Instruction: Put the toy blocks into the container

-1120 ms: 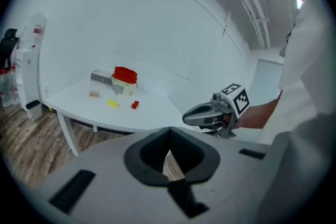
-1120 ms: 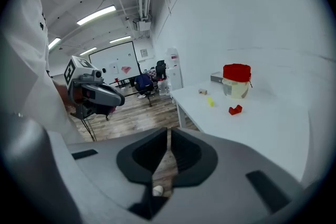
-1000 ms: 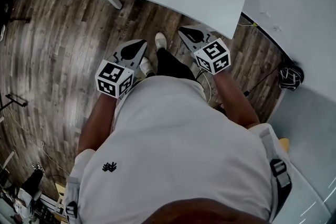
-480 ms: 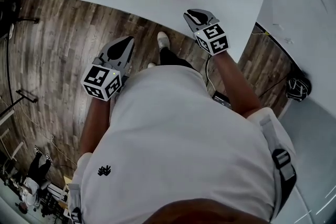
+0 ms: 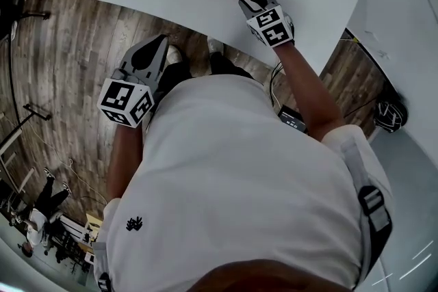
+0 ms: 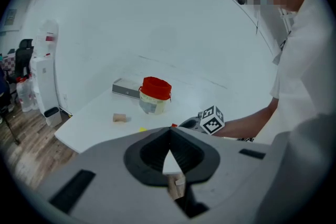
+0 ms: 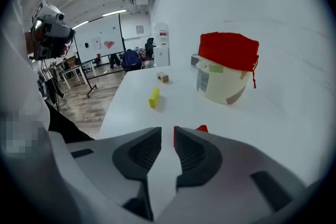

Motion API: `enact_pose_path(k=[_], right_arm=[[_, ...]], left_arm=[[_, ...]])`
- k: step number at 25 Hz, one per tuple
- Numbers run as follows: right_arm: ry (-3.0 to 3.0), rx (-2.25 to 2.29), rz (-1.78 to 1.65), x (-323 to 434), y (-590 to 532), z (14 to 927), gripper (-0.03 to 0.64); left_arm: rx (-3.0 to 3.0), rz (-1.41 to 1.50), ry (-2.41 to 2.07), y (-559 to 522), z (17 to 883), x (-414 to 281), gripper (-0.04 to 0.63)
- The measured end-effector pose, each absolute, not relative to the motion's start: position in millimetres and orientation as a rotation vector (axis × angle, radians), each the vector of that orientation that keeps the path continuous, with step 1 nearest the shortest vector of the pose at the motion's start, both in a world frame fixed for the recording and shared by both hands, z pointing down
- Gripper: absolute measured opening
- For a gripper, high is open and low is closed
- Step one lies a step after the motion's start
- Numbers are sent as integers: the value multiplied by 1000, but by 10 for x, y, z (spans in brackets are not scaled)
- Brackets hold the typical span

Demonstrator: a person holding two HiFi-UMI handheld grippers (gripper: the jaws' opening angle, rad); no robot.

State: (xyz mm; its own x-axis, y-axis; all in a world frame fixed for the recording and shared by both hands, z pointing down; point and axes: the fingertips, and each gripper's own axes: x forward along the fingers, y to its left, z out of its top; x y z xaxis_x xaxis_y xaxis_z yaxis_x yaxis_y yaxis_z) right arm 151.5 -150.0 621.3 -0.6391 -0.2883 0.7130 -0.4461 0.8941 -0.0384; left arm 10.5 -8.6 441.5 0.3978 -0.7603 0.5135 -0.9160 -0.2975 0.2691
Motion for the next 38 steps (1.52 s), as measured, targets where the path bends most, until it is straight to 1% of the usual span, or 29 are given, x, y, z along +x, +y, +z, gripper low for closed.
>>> enact_pose_path(k=[11,22,28,38], right_arm=[[-2172,532,173,1414,-1683,6516,78],[-2142,552,135,1418,-1675,6398,55],[-2154,570,99,1427,-1613,6104,55],[-2221,550,23,1322,-1618,5176,55]], left_arm=[[2202,416,-1380,-451,4322,-37,6],[2298,402,-1327,-681,4200,-322,6],[2363,371,-1291,-695,4137,-445,6],[2412,338,-1184,-657,4082,-589,6]])
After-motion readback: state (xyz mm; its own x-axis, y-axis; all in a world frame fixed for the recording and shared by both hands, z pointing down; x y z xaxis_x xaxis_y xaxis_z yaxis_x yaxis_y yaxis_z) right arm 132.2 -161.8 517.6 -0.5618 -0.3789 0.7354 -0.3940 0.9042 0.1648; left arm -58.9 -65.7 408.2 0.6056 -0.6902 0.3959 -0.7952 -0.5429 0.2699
